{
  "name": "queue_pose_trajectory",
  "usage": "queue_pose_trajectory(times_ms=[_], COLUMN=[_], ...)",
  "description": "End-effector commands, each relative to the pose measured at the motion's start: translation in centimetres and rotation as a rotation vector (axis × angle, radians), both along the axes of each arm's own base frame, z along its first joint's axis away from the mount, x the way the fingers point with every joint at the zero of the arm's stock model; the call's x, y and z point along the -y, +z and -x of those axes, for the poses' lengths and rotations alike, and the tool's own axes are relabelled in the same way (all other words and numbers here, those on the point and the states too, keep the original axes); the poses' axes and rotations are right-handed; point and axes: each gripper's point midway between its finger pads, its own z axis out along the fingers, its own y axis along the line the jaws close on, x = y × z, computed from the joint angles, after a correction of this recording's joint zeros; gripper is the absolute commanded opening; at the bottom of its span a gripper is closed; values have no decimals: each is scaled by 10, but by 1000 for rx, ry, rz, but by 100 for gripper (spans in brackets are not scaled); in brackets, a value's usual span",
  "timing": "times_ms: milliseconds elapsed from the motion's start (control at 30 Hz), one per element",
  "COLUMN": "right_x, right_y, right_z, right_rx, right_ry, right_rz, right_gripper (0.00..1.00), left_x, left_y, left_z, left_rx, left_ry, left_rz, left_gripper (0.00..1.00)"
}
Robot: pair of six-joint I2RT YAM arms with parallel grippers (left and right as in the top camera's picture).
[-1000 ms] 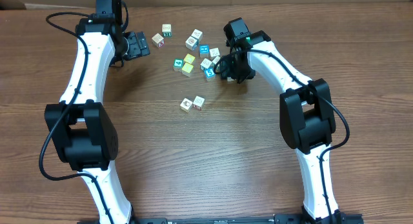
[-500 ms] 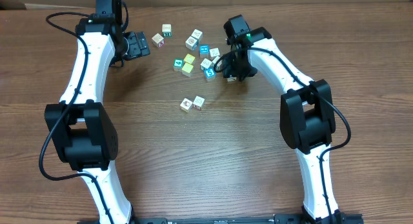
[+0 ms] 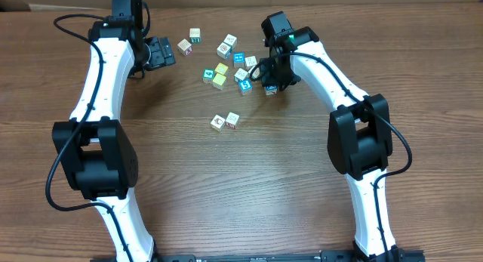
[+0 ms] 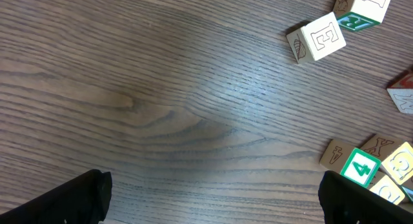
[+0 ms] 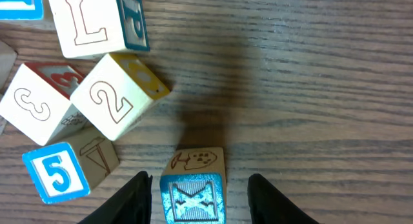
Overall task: Form a circle
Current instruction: 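Lower the right gripper onto the blue X block and close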
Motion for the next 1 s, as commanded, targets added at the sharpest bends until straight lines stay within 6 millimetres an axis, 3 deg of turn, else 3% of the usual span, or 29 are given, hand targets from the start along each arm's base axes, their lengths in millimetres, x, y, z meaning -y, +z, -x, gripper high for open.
queue_pose_trajectory(times_ms=[0,133,400,800,967], right_x=[-8,-12,-7,0,1], right_y=[7,1,-2,-12,-13], right_z=[-2,4,5,6,8], right_rx=[28,22,25,24,18], right_ry=[50,114,108,100,98], right_rz=[6,37,79,114,115], right_gripper=[46,48,42,46,33], left_x=[0,0,0,0,0], left_y=[5,5,5,5,5], left_z=[-5,-5,-5,-5,-5], left_rx=[18,18,18,18,18], left_ry=[7,7,7,7,7], left_rz=[10,10,10,10,10], left_gripper=[100,100,100,100,100])
